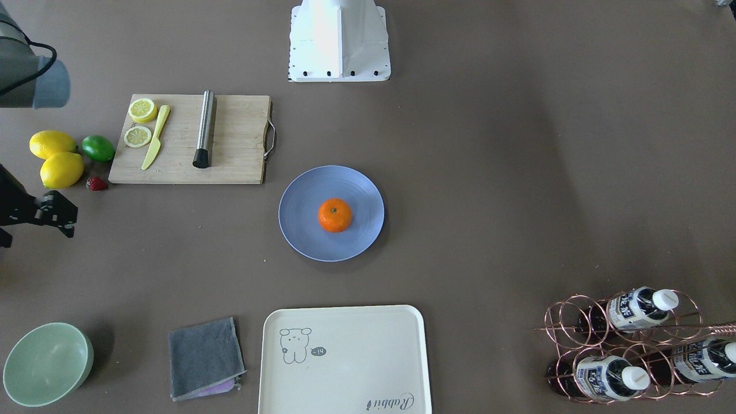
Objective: Pick orange to plate
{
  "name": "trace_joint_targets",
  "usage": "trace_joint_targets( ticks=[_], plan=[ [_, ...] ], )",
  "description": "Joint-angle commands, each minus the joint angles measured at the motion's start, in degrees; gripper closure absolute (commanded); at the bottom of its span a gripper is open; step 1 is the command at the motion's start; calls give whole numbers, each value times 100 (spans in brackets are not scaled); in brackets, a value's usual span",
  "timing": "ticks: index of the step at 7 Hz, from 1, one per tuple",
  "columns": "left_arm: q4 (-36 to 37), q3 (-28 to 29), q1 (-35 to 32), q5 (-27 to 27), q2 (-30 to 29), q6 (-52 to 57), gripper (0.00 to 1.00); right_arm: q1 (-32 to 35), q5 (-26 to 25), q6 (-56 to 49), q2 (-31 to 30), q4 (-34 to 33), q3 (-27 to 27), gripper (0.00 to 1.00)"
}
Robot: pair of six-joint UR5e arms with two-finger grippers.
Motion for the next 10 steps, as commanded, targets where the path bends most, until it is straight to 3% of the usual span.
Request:
trace_joint_targets(
  ticks=[1,2,4,7,9,10],
  plan=[
    [1,37,29,0,-43,-9,1,1288,639,-1823,-962,107,-27,0],
    [1,55,29,0,-60,-9,1,1746,745,-2181,-1140,72,-114,0],
    [1,64,29,0,-61,0,1,1970,685,-2193,-1736,124,-159,0],
    [-8,73,20,0,-52,0,1,1971,676,-2158,-1686,133,-958,0],
    [-8,73,20,9,-25,0,1,1858,912,-2140,-1634,-42,-933,0],
    [10,99,20,26,-52,-9,1,1848,913,-2140,-1494,-478,-759,0]
  ],
)
